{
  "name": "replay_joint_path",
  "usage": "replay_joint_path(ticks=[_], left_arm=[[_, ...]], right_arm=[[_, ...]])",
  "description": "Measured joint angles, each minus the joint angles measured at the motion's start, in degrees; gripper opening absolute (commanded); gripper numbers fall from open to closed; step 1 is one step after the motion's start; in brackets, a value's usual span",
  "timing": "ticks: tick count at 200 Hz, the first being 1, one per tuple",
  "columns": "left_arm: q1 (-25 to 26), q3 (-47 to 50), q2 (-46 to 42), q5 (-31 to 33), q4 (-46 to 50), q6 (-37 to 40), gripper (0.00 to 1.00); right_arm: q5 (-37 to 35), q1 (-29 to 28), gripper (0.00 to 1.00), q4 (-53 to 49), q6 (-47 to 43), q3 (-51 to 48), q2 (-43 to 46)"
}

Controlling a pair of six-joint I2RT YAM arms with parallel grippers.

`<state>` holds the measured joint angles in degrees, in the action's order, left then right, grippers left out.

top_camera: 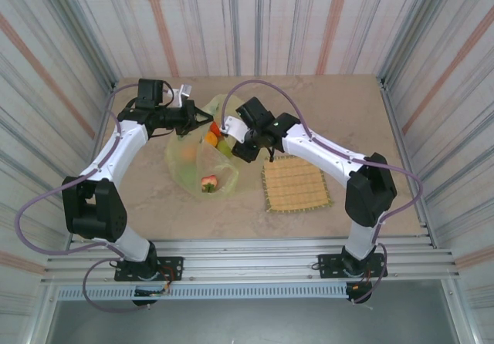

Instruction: Place the fruits into the plastic bag

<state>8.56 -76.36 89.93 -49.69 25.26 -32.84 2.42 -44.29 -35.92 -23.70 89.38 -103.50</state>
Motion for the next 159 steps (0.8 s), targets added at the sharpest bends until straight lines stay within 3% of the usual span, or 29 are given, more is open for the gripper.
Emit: replay_joint_path(ticks=[56, 104, 159], left_arm=[[0.0, 0.0, 0.0, 0.0, 0.0, 0.0, 0.00], [0.0, 0.0, 0.0, 0.0, 0.0, 0.0, 0.00], [0.0, 0.5, -1.0, 1.8, -0.1, 0.9, 0.54]], right_arm=[[-0.9, 0.0, 0.20, -0.4, -1.2, 0.0, -0.6], [1.0, 0.5, 0.00, 1.2, 0.0, -1.3, 0.6], [9.4, 3.8, 0.00, 9.4, 8.2, -8.6, 7.4]])
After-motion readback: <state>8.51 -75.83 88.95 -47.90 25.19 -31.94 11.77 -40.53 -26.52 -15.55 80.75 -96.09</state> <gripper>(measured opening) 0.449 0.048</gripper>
